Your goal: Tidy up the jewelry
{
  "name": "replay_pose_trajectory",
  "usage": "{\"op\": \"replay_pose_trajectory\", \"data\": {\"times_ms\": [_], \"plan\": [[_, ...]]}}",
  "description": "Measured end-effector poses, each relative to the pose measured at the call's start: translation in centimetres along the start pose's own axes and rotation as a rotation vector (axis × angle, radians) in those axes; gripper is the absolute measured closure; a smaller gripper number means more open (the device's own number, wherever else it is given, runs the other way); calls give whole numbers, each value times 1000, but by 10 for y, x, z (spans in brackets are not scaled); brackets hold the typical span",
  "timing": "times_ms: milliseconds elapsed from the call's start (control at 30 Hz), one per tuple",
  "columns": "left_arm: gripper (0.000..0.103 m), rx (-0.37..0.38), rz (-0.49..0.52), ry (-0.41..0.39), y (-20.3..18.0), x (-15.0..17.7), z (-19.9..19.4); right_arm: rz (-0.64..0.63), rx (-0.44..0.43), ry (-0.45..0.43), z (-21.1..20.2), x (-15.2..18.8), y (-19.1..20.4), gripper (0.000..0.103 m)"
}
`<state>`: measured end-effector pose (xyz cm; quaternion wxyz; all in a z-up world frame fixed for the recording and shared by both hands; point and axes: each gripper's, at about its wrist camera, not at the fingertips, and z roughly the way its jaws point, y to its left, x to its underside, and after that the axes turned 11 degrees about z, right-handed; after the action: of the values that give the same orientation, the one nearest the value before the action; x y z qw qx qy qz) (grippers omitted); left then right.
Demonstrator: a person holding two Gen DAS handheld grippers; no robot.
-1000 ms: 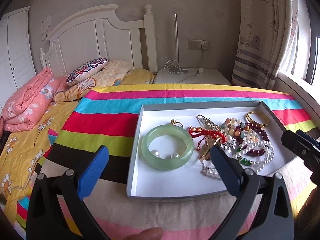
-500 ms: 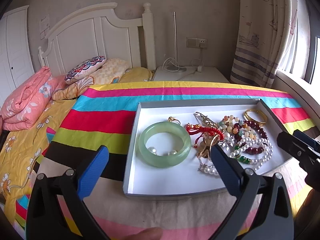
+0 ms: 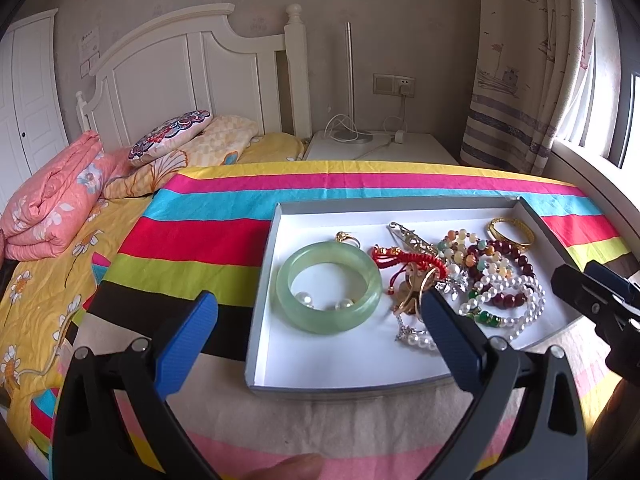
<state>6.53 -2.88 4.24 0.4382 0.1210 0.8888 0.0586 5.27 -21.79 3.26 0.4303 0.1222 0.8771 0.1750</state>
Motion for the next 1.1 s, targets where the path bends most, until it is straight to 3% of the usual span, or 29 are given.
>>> {"op": "replay_pose_trajectory", "data": {"times_ms": [667,833,1100], "plan": [[2,36,-18,34,-1,1,6,-20,13,16,2,2,2,16],[2,-64,-29,5,-3,6,0,-20,12,17,2,2,3,16],[2,1,-53,84,5,13,-9,-74,27,69,-7,15,8,16]]}}
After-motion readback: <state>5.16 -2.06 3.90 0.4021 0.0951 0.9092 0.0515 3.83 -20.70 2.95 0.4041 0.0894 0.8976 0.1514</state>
